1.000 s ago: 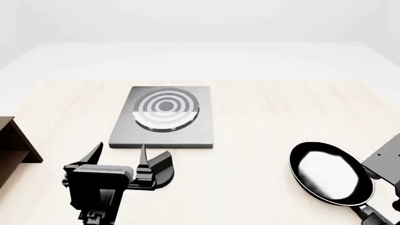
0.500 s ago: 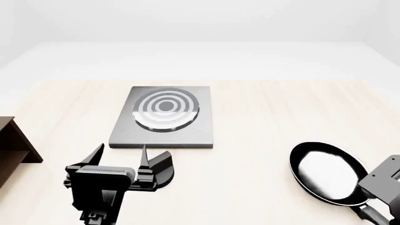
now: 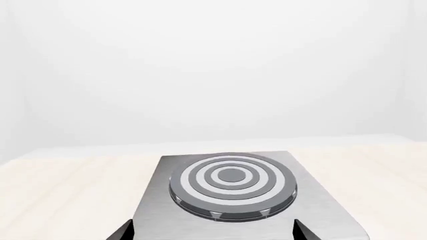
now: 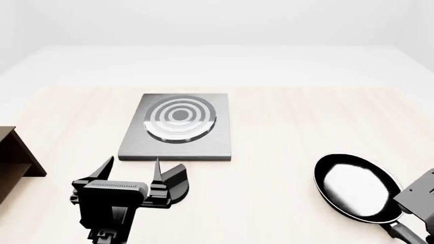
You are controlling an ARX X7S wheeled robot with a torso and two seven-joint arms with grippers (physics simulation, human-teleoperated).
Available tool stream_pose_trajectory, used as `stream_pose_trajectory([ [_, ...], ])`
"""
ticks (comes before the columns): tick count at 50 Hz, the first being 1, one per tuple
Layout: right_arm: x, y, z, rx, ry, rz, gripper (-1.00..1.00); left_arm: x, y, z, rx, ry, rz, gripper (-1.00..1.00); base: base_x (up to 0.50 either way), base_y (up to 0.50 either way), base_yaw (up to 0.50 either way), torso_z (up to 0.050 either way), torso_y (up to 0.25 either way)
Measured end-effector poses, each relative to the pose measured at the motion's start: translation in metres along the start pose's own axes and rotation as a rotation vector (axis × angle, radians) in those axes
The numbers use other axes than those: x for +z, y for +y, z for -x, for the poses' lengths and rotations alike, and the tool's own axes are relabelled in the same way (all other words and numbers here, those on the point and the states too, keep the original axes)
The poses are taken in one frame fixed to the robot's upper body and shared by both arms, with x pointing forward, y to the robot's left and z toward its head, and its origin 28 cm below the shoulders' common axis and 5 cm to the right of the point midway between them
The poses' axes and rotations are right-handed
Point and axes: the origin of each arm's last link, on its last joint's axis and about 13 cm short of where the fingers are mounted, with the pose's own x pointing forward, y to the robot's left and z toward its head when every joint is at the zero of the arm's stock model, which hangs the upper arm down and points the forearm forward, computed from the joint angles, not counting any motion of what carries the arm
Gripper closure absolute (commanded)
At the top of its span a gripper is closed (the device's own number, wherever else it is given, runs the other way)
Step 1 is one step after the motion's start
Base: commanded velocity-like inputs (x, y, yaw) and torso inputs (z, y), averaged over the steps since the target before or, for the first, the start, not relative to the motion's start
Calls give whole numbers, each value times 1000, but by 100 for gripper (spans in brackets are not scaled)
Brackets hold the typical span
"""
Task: Turn on the stove and put the frying pan on it.
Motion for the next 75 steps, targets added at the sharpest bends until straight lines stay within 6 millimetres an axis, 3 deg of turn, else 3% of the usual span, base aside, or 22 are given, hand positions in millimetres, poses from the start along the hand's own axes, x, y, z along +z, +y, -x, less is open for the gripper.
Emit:
stream_pose_trajectory([
  [29,-6,9,-38,50,7,0,-100,0,0,-1,4,1,-6,-100,0,0,0,0,0],
  [43,-11,6,-42,104,1,-45,-100,-1,0,-1,4,3,-9,-100,2,0,1,0,0],
  [44,-11,6,-42,105,0,-48,100,-1,0,-1,4,3,-9,-100,13,0,3,0,0],
  [62,-14,8,-45,18,-16,-44,100,-2,0,0,8,4,-9,-100,0,0,0,-1,0],
  [75,-8,4,-30,9,-51,-29,100,-1,1,0,11,3,-8,-100,0,0,1,0,0],
])
